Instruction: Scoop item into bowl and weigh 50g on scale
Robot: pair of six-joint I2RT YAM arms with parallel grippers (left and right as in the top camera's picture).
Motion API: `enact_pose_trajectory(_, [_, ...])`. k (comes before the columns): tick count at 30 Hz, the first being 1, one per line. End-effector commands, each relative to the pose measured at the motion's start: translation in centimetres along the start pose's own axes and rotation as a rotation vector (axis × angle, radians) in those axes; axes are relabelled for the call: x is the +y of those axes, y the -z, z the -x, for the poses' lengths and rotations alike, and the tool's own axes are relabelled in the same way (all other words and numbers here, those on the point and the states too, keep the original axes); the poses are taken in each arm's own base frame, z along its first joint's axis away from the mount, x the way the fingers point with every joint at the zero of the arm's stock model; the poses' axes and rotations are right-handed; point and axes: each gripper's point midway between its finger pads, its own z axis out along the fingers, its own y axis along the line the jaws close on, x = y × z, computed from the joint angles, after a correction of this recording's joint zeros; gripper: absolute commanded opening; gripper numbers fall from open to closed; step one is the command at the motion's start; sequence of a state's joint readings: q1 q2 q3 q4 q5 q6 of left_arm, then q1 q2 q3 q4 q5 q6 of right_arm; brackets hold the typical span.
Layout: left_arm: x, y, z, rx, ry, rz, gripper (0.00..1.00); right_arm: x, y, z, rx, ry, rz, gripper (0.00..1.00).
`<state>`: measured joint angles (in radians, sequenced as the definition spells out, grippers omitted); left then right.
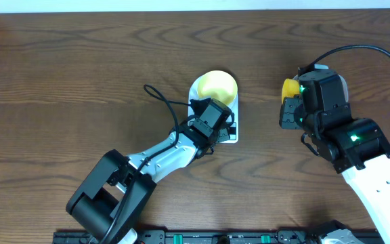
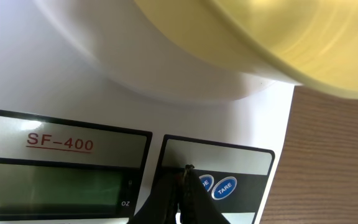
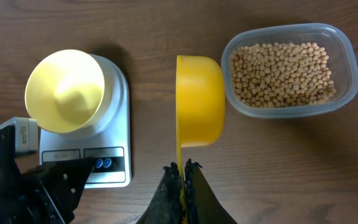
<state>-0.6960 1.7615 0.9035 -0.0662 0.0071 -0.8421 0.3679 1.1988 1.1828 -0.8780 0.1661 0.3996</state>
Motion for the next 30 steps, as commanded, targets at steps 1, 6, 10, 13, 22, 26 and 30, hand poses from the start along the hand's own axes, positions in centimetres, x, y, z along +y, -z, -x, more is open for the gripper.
enact_pose_trajectory(1, [1.4,-1.1,-1.1,0.039,0.012,0.037,0.07,-0.5,0.3,0.3,-0.015,0.008,-0.016,0.01])
enact_pose_trajectory(6, [1.4,-1.1,-1.1,0.039,0.013,0.037,0.07,-0.5,0.3,0.3,-0.015,0.008,-0.016,0.01])
enact_pose_trajectory(10, [1.4,-1.3,-1.4,0.051,0.022,0.032,0.07,-0.5,0.3,0.3,-0.015,0.008,-0.016,0.01])
enact_pose_trajectory(13, [0.9,-1.8,-1.9,0.079,0.025,0.001,0.07,-0.5,0.3,0.3,-0.015,0.008,-0.015,0.01])
enact_pose_trajectory(22, [1.8,-1.1,-0.6,0.067,0.026,0.014,0.07,-0.6,0.3,-0.1,-0.001,0.010,-0.021,0.01])
enact_pose_trajectory(26, [0.0,1.4,1.2,0.005,-0.015,-0.051,0.07,-0.6,0.3,0.1,-0.005,0.010,-0.020,0.01])
enact_pose_trajectory(30, [-1.4,4.5,2.7,-0.052,-0.023,-0.105,0.07,-0.6,0.3,0.1,-0.005,0.010,-0.020,0.01])
